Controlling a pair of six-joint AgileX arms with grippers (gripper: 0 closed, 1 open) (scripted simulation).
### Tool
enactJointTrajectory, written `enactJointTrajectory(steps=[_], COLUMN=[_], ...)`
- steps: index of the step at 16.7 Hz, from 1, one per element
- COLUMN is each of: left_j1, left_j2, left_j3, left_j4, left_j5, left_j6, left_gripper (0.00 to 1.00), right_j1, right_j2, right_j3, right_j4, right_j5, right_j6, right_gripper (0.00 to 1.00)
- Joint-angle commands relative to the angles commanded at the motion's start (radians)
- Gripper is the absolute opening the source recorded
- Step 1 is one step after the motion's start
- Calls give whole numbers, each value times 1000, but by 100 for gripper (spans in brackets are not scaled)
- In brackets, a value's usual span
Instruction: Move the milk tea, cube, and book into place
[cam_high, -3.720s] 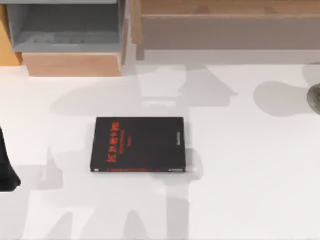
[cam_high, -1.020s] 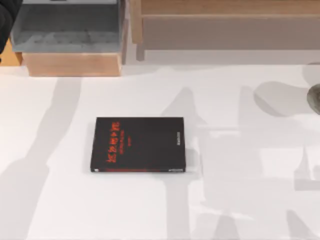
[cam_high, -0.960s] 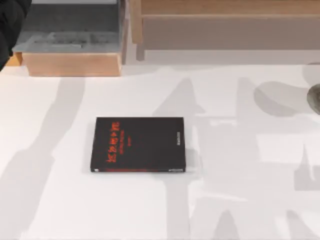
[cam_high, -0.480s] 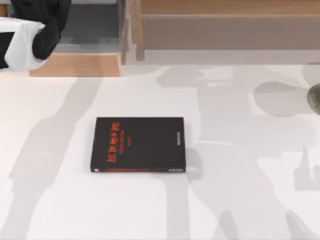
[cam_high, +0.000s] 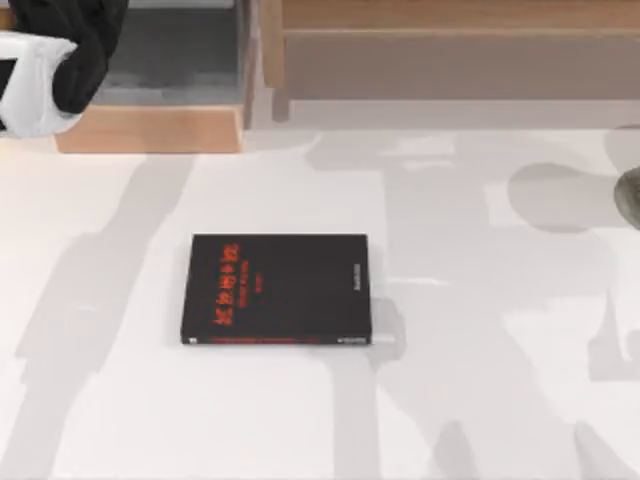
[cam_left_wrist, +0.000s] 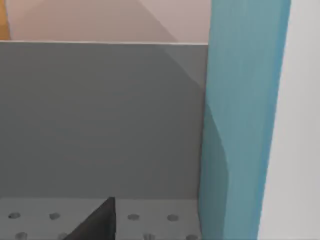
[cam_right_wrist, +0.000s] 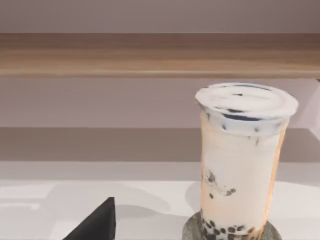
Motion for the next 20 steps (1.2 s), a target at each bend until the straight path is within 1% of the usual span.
enactJointTrajectory(steps=[2,5,7,11,15,20], left_j1=[33,45,35,-19,-22,-22], left_j2=[6,34,59,98,99,99], left_j3=[13,56,90,141,143,143], left_j4=[-7,-21,-29,-42,-43,-43], left_j5=[33,49,38,-16,-18,-18], left_j6=[0,2,0,0,0,0], left_gripper=[100,100,100,100,100,62], right_j1=[0,0,0,0,0,0], right_j2=[0,0,0,0,0,0], right_j3=[0,0,0,0,0,0], right_j4=[0,0,0,0,0,0], right_j5=[0,0,0,0,0,0], right_j6=[0,0,0,0,0,0], right_gripper=[100,100,100,100,100,100])
